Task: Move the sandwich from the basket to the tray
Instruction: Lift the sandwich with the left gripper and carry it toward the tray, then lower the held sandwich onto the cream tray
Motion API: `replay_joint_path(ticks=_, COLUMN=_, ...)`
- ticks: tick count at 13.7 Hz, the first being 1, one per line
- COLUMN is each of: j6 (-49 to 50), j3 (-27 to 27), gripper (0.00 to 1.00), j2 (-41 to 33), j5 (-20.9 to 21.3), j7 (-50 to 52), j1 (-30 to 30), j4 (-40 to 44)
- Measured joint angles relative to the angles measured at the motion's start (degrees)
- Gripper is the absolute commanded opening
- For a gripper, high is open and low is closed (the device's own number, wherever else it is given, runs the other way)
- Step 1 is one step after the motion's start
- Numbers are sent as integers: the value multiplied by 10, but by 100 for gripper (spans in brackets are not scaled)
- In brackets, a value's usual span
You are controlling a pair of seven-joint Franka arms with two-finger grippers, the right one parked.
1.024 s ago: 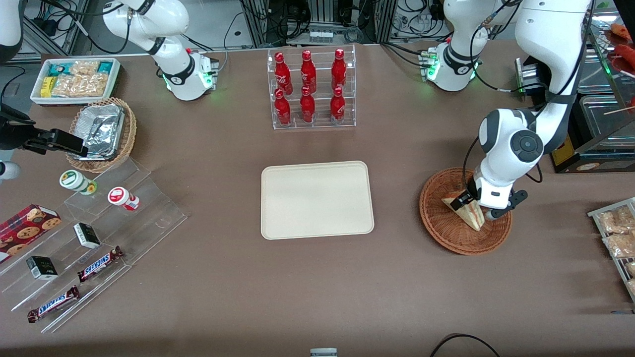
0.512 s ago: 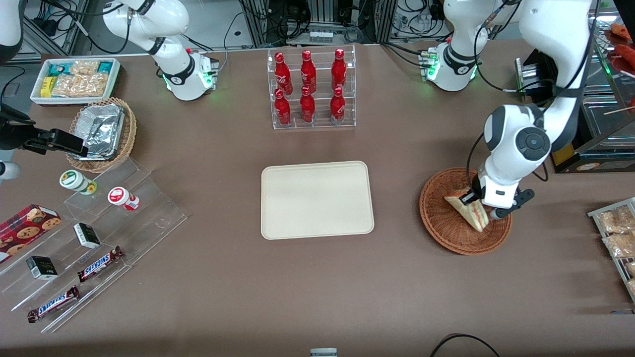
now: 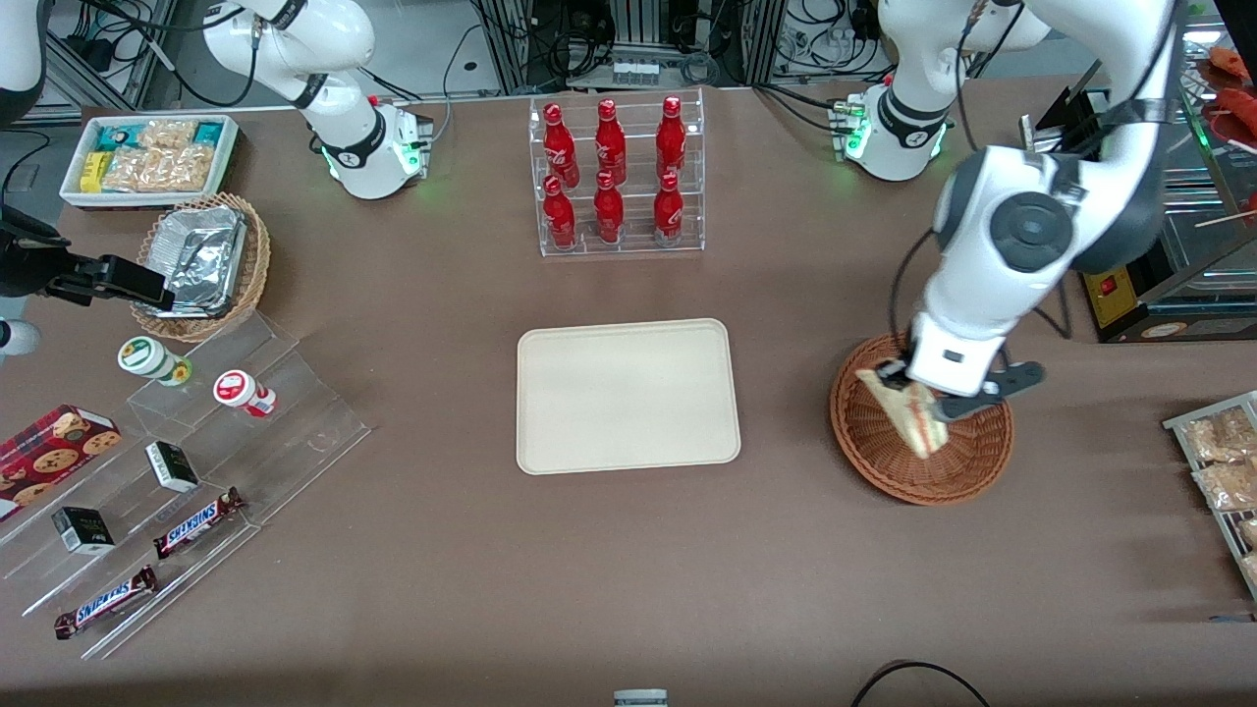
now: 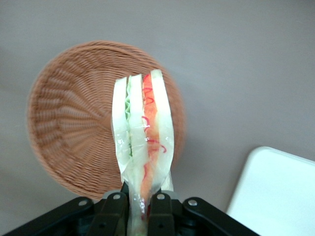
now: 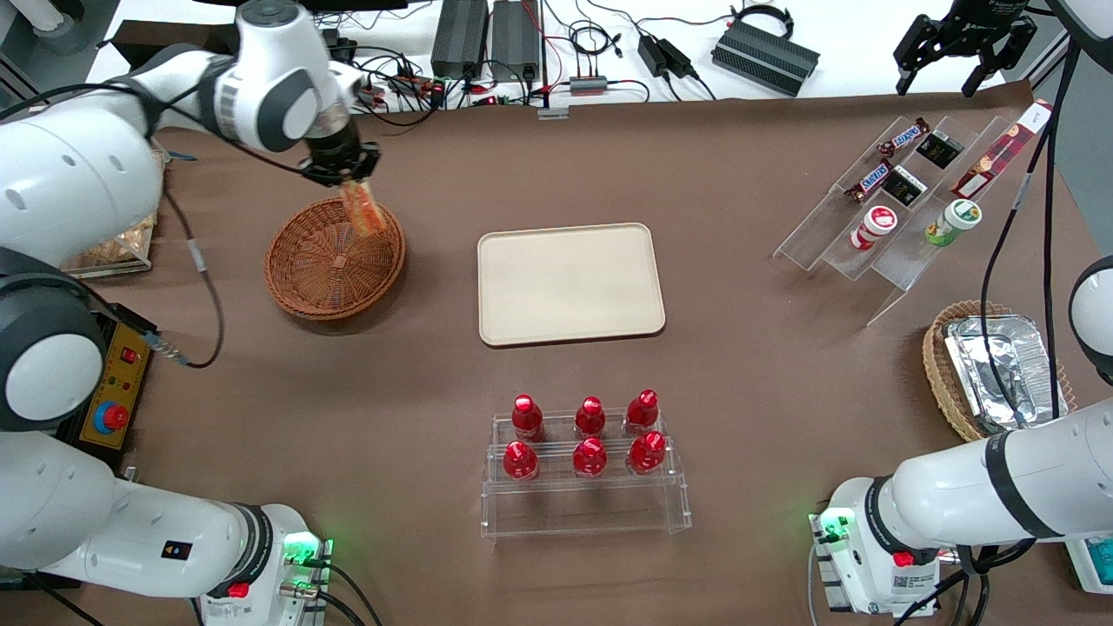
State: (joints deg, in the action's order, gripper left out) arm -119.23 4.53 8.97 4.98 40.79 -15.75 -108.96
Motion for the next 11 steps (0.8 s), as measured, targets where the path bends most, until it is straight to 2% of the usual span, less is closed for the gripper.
replay_joint_path(ticks=5, j6=-1, j3=3, gripper=0, j2=110, j5=0, j7=48, j1=-134, j4=96)
replay_joint_path(ticks=11, j6=-16, j3=3, gripper=0, j2=234, j5=0, j7=65, j1=-236, j4=202)
